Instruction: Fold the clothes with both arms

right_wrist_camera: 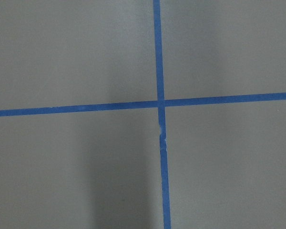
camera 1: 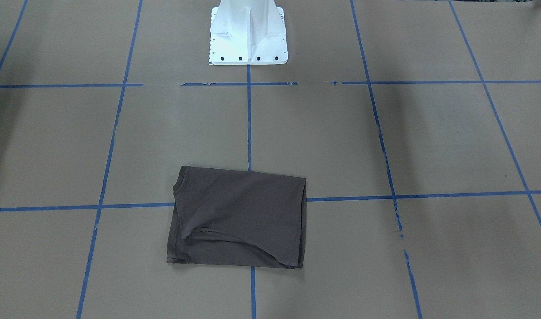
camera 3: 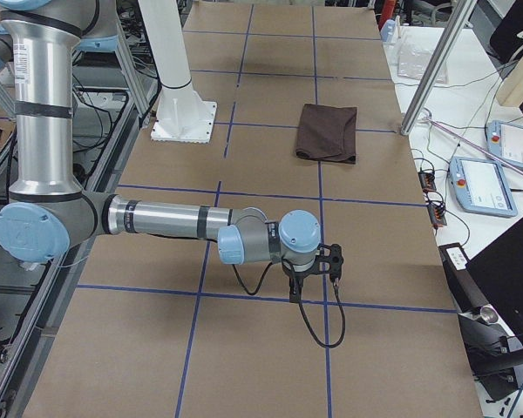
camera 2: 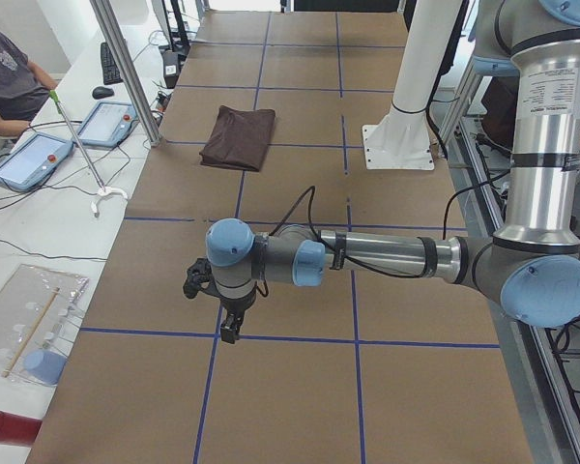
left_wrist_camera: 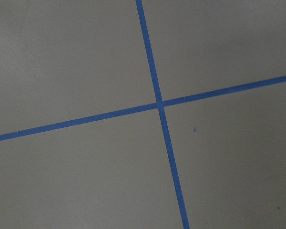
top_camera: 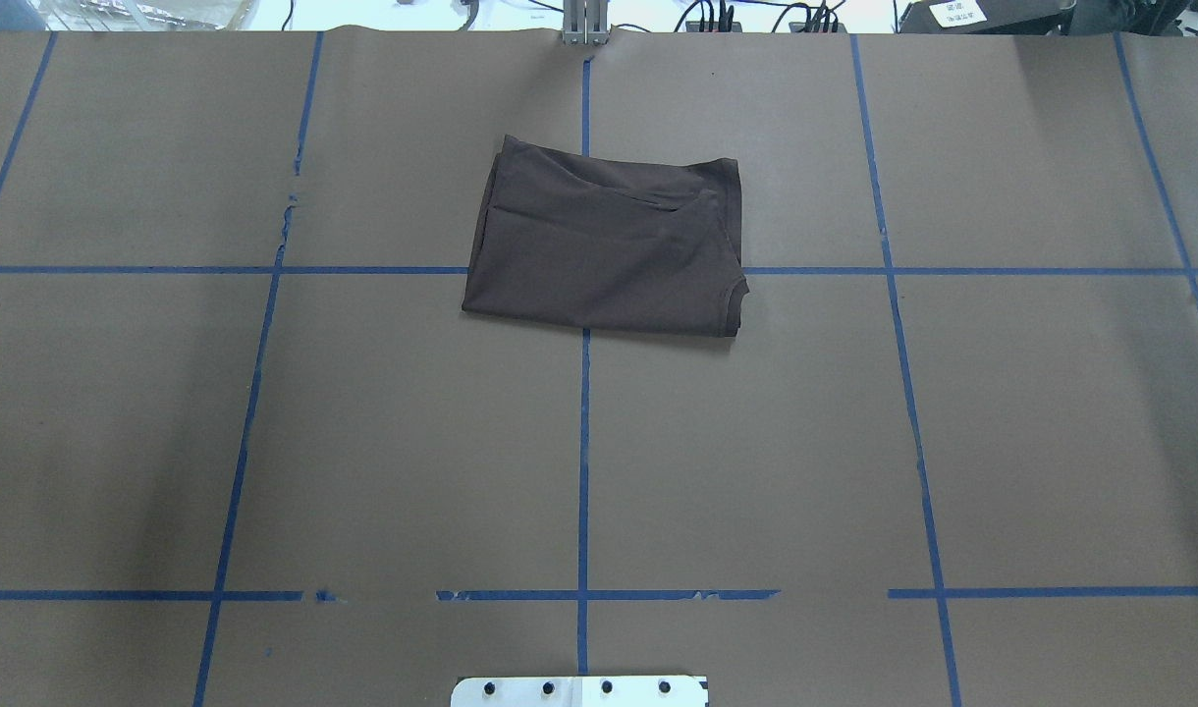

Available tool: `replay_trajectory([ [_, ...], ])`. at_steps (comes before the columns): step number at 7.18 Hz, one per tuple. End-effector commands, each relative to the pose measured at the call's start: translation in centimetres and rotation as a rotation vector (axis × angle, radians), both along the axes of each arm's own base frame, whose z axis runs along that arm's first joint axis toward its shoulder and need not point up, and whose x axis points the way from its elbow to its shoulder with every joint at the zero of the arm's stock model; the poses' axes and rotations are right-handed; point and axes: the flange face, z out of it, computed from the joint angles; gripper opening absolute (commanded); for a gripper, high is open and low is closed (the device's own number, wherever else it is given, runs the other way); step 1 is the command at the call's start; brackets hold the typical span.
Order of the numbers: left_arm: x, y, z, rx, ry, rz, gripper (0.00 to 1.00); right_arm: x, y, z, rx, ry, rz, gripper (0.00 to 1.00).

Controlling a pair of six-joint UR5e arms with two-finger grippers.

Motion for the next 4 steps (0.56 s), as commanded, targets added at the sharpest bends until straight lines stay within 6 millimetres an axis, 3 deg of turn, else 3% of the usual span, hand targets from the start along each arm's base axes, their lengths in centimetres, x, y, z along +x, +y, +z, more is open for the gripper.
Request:
replay_trajectory([
  [1, -0.1, 0.3, 1.6, 0.038, -0.003, 0.001, 1.00, 0.5, 1.0, 0.8, -0.018, -0.008, 0.012, 1.00],
  [2, -0.2, 0.2, 1.1, 0.041, -0.002, -0.005, 1.00, 0.6, 1.4, 1.3, -0.032, 0.007, 0.018, 1.00],
  [4, -0.2, 0.2, 1.0, 0.043, -0.004, -0.007, 1.00, 0.6, 1.2, -0.5, -0.056, 0.005, 0.017, 1.00],
])
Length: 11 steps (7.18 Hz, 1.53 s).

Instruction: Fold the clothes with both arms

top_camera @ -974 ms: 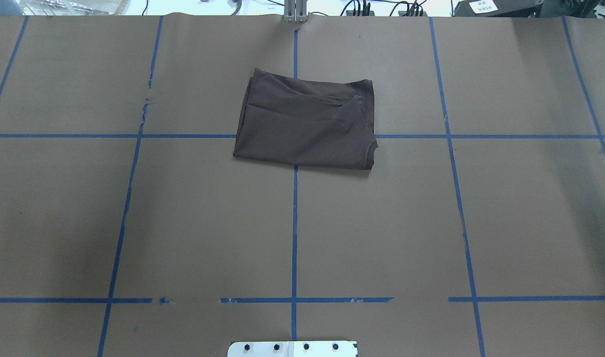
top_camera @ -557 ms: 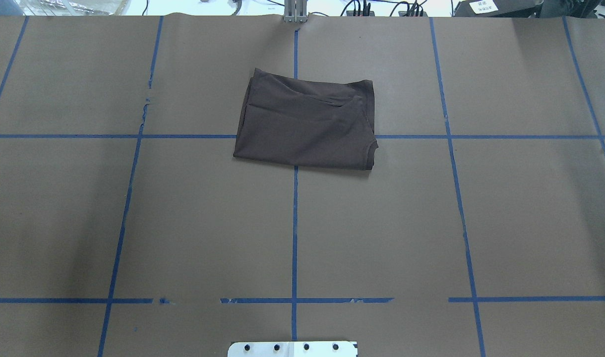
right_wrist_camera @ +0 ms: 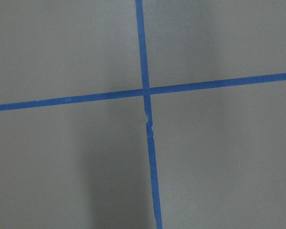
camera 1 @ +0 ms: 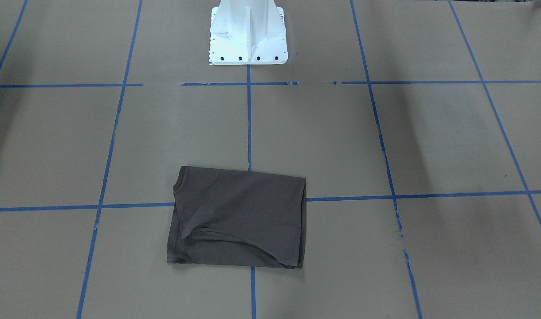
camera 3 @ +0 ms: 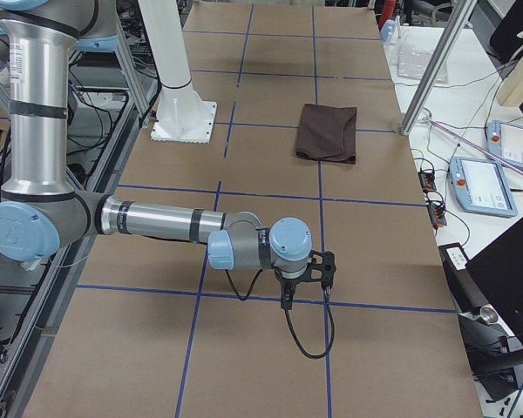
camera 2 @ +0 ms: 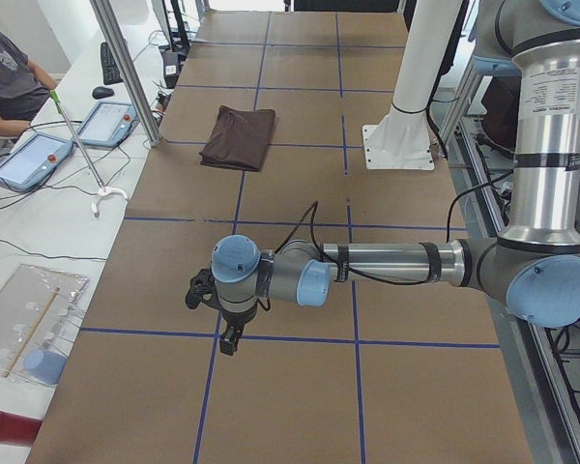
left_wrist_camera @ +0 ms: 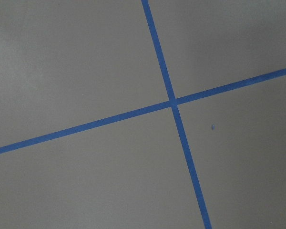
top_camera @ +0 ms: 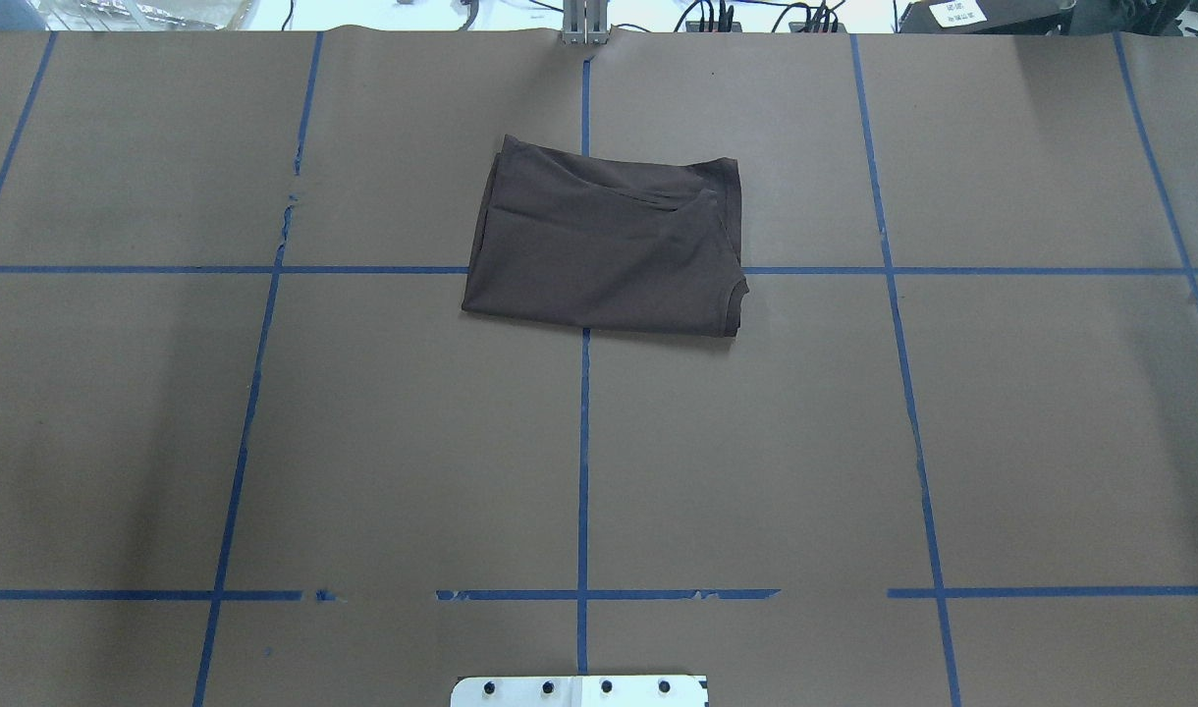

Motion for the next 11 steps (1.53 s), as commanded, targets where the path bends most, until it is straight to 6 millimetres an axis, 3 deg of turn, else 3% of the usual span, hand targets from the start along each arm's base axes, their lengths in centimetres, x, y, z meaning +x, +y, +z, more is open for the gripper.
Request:
replay_trajectory([
  [1, -0.1, -0.1, -0.7, 0.014, -0.002, -0.003, 1.00, -0.2, 0.1, -3.5, -0.056, 0.003, -0.012, 1.00],
  [2, -0.1, -0.1, -0.7, 0.014, -0.002, -0.003, 1.00, 0.5, 0.6, -5.3, -0.049, 0.005, -0.025, 1.00],
  [5, -0.2, -0.1, -1.1, 0.023, -0.009, -0.004, 1.00, 1.6, 1.3, -3.8, -0.037, 0.049, -0.074, 1.00],
  [11, -0.1, -0.2, -1.3, 0.026, -0.008, -0.003, 1.00, 1.6, 2.1, -1.6, -0.075, 0.045, -0.073, 1.00],
])
